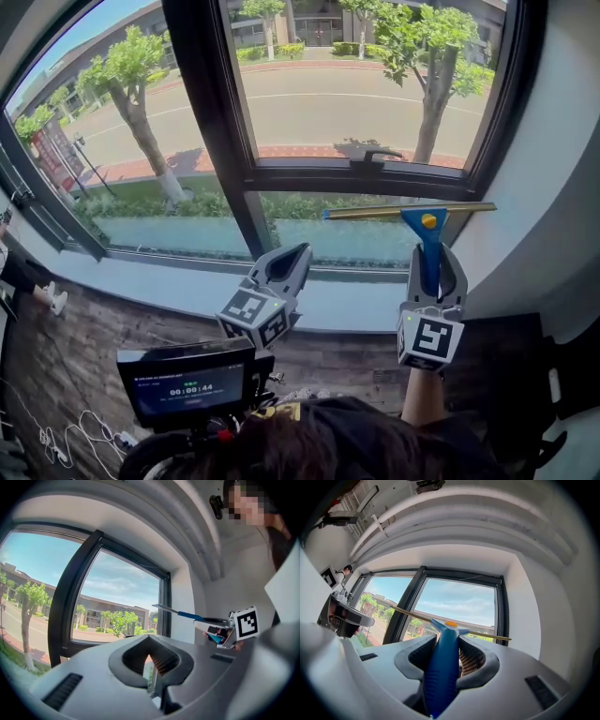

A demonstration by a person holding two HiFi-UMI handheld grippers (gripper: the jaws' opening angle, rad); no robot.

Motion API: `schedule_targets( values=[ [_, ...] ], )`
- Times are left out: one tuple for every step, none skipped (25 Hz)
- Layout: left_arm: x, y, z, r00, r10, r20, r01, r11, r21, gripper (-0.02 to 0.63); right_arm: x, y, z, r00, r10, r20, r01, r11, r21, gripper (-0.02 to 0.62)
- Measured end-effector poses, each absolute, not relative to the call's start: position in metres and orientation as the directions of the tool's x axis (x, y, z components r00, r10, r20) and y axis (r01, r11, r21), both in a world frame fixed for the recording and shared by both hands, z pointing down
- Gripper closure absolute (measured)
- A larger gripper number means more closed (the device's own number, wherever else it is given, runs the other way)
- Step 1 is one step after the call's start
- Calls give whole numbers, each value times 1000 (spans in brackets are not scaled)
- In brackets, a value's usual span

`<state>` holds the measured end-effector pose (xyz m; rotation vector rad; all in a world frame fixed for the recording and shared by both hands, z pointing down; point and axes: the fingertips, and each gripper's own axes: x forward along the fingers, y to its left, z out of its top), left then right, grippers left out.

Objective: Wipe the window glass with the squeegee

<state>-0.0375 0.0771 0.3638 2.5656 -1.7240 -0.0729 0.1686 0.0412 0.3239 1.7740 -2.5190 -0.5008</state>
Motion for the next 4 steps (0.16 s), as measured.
schedule_targets(
  values=[
    [-37, 75, 362, 379, -925, -15, -923, -379, 64, 604, 169, 40, 322, -352, -921, -170, -915, 300, 269, 453],
    [-38, 73, 360, 381, -924, -20, -923, -381, 60, 604, 169, 39, 321, -349, -920, -177, -917, 296, 268, 453],
    [-38, 71, 357, 382, -924, -25, -922, -383, 55, 604, 169, 38, 319, -346, -920, -184, -918, 292, 267, 453],
    [-38, 69, 354, 382, -924, -30, -922, -383, 51, 604, 169, 37, 317, -344, -919, -192, -920, 288, 266, 453]
  ],
)
